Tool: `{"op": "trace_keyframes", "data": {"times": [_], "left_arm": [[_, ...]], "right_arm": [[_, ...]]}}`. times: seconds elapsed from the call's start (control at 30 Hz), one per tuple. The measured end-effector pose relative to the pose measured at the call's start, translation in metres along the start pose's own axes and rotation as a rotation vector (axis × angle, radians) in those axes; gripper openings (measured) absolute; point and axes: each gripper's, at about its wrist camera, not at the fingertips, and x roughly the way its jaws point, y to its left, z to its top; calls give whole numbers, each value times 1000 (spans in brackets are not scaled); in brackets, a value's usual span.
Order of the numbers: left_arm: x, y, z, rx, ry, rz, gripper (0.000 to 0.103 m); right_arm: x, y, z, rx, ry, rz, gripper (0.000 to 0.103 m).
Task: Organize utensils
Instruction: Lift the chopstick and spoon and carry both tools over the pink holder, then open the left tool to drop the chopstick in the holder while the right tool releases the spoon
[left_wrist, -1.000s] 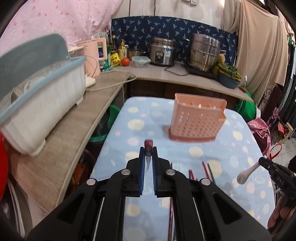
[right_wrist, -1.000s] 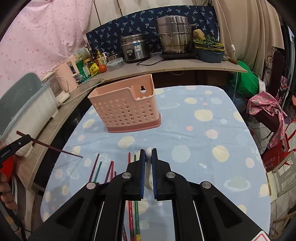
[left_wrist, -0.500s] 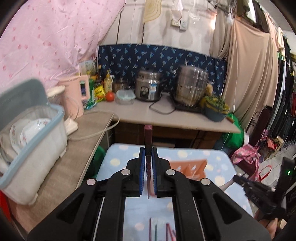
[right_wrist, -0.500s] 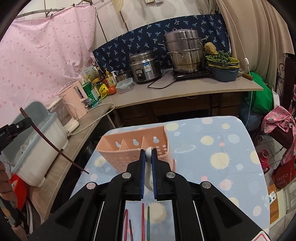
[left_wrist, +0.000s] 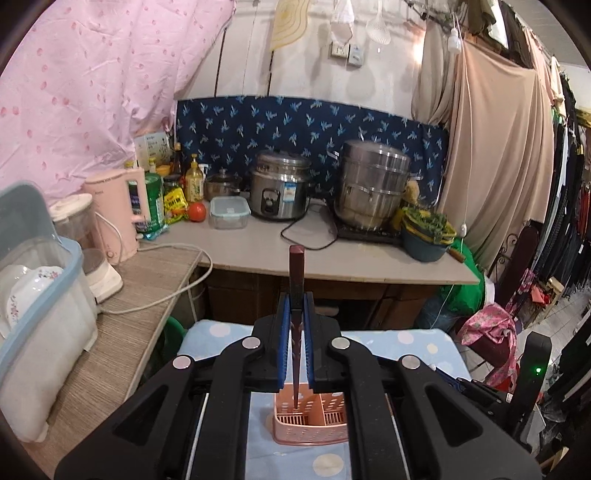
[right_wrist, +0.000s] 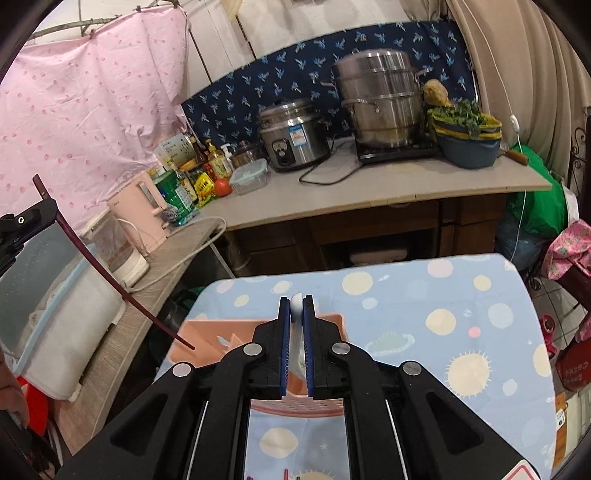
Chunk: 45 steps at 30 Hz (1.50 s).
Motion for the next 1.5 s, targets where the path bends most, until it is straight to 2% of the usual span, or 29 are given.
{"op": "trace_keyframes", "data": {"times": [0.2,0.4,0.47,0.6,0.7,0.97,1.17,1.5], "left_arm": [[44,-1,-27,15,77,17,7],[62,3,-42,0,114,12,7],[62,5,-45,-5,106,16,9],[53,7,-48,-3,81,37,35],[40,7,-50,5,74,51,42],[-10,9,-71,-2,69,65,60],[-52,16,-109,10,89,95,73],[-98,37,-215,26,213,167,74]], "right_arm": [[28,-9,-15,2,47,-23,7],[40,-11,-22,-7,71,-37,8],[36,-10,-23,-15,52,-49,10],[21,-2,-24,-46,32,-69,14],[4,7,-27,-77,15,-86,22],[-52,29,-48,-120,-16,-97,36],[-95,35,-98,-138,-1,-103,46],[-137,21,-213,-102,121,-148,46]]}}
